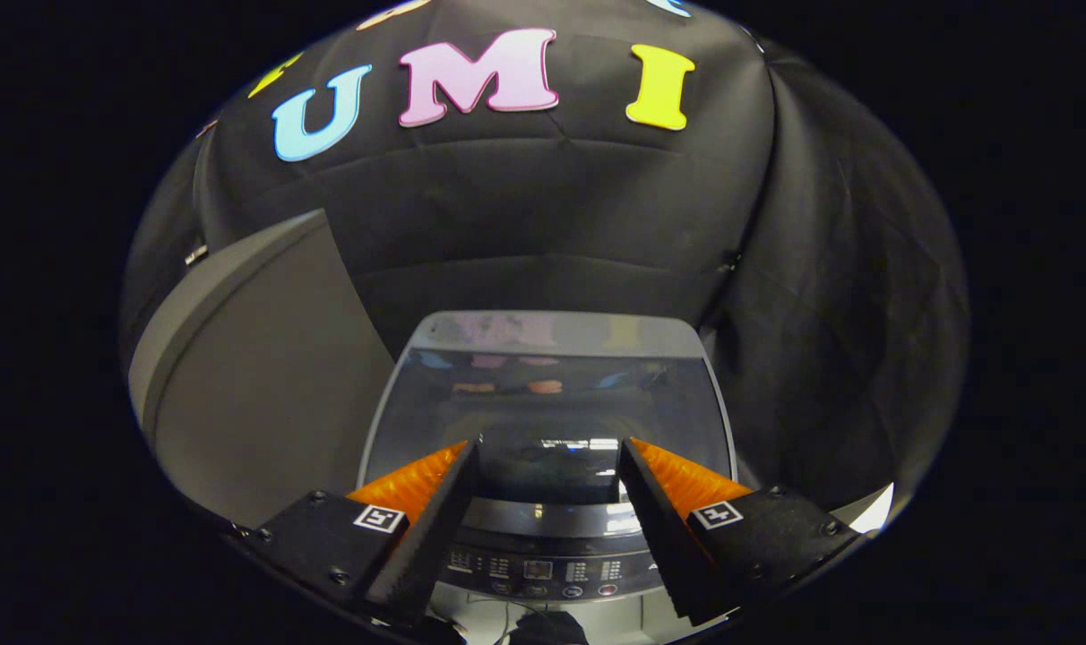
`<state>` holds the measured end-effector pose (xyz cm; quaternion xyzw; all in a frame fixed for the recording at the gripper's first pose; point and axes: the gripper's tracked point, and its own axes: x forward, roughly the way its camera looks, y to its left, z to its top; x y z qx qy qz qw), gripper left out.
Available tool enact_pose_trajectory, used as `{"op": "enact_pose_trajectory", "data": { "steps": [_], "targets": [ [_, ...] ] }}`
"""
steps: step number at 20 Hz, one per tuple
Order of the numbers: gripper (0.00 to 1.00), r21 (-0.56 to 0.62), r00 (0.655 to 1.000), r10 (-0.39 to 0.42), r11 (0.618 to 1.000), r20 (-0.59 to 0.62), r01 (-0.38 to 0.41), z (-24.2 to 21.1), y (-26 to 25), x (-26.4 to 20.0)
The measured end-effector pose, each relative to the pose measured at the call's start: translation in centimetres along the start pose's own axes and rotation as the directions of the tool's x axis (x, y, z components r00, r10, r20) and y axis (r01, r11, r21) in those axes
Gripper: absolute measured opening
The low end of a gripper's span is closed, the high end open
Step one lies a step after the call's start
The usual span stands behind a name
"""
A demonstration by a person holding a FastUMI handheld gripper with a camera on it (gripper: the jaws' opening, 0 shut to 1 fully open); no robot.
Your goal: Put the clothes into the washing machine and then close the washing machine lid.
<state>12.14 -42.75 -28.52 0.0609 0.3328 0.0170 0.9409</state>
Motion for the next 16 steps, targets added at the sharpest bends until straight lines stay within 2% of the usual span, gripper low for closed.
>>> {"op": "enact_pose_trajectory", "data": {
  "steps": [4,10,12,16],
  "targets": [
    [1.0,0.014,0.981,0.018,1.0,0.193,-0.021,7.0,2.6,-3.0],
    [1.0,0.009,0.908,0.013,1.0,0.419,-0.018,14.8,7.9,-9.9],
    [1.0,0.021,0.888,0.014,0.999,0.46,-0.027,15.7,10.2,-11.9],
    [1.0,0.037,0.874,0.034,0.997,0.485,-0.06,16.4,15.9,-14.7]
  ]
}}
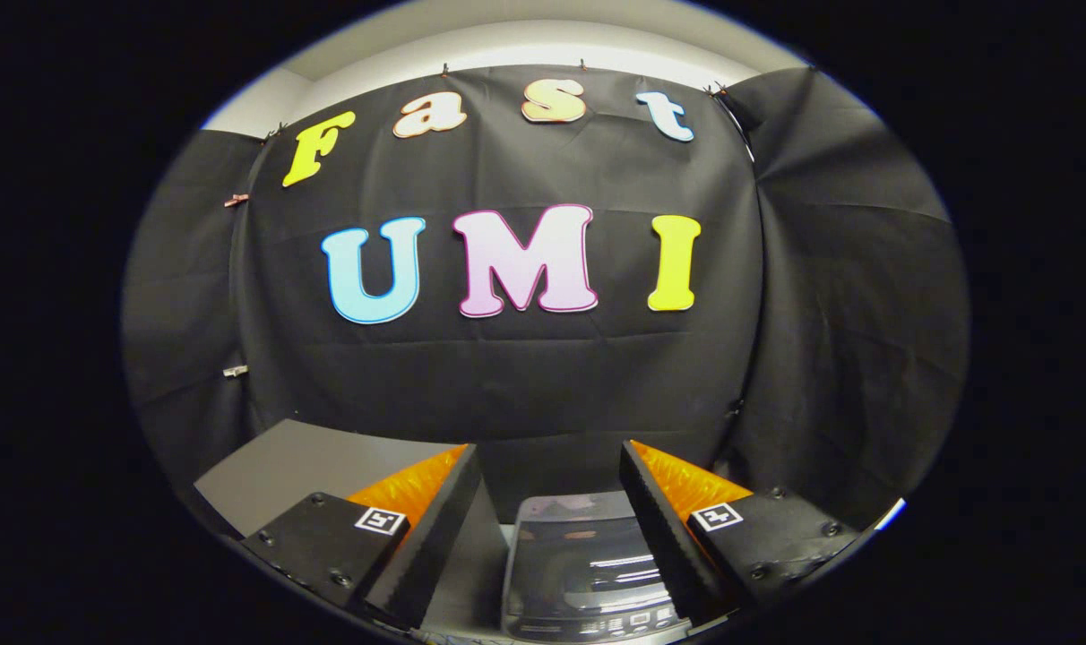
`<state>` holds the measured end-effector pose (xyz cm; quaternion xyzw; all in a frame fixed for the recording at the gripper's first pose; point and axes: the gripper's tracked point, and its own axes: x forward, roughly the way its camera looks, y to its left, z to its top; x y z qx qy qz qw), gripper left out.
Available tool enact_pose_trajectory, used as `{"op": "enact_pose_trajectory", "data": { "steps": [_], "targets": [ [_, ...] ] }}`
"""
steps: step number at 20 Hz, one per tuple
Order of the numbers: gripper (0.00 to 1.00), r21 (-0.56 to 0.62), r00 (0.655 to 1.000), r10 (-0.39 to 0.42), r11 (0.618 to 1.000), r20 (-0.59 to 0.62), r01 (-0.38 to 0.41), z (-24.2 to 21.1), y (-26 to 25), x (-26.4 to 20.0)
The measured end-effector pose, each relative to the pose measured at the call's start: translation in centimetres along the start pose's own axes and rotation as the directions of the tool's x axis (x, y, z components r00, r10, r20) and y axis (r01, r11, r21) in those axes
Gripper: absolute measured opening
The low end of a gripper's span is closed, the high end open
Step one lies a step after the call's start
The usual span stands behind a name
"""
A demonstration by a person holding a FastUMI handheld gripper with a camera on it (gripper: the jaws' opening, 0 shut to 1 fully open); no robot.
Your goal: Put the clothes into the washing machine and then close the washing machine lid.
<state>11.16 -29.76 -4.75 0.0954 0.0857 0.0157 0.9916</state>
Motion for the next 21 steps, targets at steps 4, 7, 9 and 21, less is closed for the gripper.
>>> {"op": "enact_pose_trajectory", "data": {
  "steps": [4,7,9,21],
  "targets": [
    [1.0,-0.002,1.0,0.009,1.0,0.029,-0.009,-0.3,6.2,-2.0],
    [1.0,0.005,0.999,0.028,1.0,0.035,-0.029,-1.2,12.3,-3.7],
    [1.0,0.015,0.998,0.033,0.999,0.058,-0.034,-0.7,15.6,-4.8],
    [0.99,0.04,0.99,0.044,0.998,0.133,-0.05,1.2,25.0,-9.4]
  ]
}}
